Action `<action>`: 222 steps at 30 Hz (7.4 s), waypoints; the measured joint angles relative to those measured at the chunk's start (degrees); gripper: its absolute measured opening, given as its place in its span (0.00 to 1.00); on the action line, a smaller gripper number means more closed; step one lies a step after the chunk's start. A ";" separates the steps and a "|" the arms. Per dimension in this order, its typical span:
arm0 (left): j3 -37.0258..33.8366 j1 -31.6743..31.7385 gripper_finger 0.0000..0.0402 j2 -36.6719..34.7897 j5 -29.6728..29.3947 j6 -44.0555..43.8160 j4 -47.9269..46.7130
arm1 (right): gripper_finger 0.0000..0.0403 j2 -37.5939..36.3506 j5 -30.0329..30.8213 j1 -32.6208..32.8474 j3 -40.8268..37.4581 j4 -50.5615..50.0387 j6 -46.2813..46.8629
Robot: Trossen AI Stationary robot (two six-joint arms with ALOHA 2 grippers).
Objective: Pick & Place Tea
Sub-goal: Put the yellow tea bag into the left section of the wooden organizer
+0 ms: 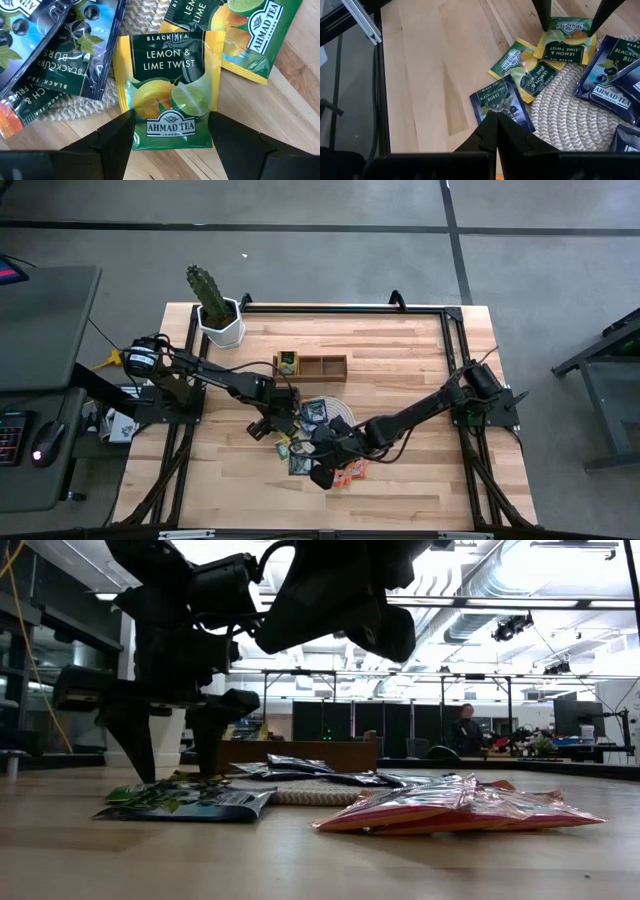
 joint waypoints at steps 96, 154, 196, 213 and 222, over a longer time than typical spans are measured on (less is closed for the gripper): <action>-0.46 -15.47 0.04 -20.70 -63.60 -53.24 20.30 | 0.44 -8.94 32.33 -6.25 -0.01 11.63 -1.97; -0.42 -15.43 0.03 -20.70 -61.98 -45.86 22.38 | 0.07 -10.86 24.01 -9.76 -0.01 5.15 -0.95; -0.39 -15.47 0.03 -20.76 -58.06 -33.56 35.82 | 0.35 -18.71 25.86 -7.21 -0.04 -6.52 7.45; -0.39 -15.43 0.03 -20.76 -56.99 -32.18 38.05 | 0.46 -18.75 21.89 -8.46 -0.04 -2.54 6.51; -0.39 -15.41 0.03 -20.76 -56.62 -27.57 41.74 | 0.34 -18.75 21.97 -8.65 -0.04 -2.57 6.51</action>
